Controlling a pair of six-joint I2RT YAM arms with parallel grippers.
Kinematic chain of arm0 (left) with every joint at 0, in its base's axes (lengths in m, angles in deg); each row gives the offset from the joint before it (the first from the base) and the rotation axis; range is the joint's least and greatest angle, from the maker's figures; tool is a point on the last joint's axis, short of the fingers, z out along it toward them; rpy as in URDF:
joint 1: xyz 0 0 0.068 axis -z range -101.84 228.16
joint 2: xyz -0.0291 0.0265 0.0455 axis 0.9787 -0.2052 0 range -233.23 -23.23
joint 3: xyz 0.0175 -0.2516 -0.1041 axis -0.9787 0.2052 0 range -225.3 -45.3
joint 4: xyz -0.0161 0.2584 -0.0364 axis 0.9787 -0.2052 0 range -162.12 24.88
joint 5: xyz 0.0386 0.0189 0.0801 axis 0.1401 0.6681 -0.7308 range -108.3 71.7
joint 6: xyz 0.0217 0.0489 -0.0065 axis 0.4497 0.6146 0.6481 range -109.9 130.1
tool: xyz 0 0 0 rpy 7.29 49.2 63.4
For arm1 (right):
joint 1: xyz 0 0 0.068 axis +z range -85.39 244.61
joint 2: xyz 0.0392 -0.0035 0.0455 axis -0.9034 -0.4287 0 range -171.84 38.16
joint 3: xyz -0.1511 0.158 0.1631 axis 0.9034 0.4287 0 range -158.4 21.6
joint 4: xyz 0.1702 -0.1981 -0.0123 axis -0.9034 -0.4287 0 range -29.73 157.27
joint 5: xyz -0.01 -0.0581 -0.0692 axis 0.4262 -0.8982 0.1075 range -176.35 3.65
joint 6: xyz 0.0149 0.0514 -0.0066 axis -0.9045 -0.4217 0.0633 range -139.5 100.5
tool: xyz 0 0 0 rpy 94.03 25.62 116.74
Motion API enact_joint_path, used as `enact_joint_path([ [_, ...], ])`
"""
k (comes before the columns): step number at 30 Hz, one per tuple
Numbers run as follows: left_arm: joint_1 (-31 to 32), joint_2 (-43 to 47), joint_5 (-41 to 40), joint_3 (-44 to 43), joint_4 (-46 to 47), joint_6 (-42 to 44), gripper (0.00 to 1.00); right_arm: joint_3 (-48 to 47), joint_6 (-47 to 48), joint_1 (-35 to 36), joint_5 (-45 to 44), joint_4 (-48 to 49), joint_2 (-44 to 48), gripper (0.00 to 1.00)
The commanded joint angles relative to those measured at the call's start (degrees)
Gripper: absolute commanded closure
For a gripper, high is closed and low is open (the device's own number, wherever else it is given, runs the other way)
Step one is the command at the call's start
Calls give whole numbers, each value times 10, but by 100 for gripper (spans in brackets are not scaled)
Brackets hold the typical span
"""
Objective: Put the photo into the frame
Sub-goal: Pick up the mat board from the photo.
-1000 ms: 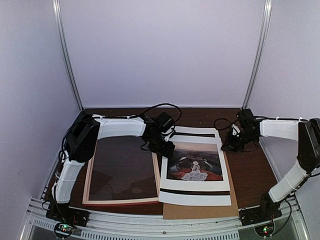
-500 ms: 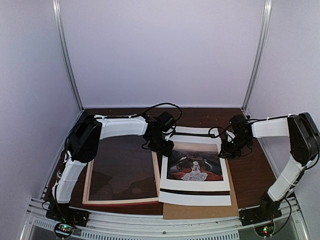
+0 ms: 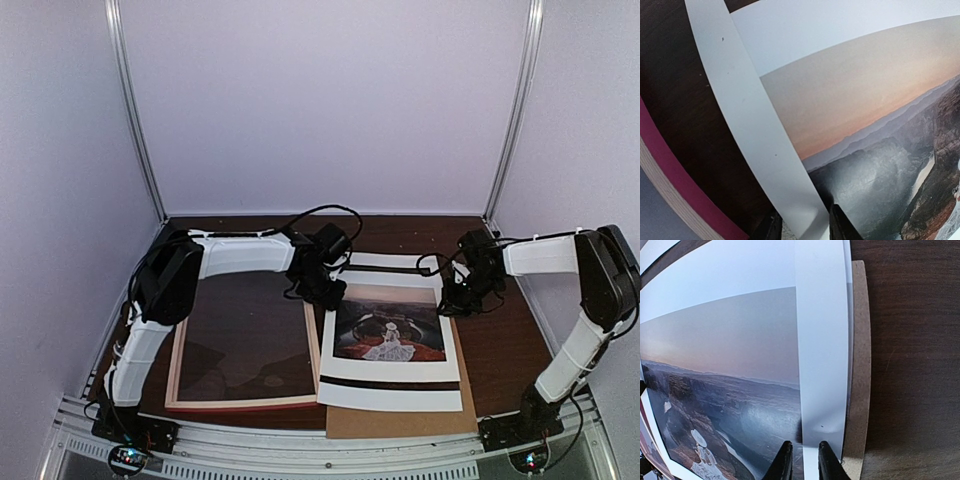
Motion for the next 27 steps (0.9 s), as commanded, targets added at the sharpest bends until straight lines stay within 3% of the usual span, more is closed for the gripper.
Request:
enact_joint_path([
  [1, -2, 23, -21, 24, 17, -2, 68, -2, 6, 4, -19, 1, -4, 80],
  [17, -3, 74, -15, 58, 52, -4, 74, -22, 13, 4, -22, -13, -6, 79],
  [27, -30, 61, 56, 82, 96, -26, 54, -55, 47, 5, -82, -45, -20, 71],
])
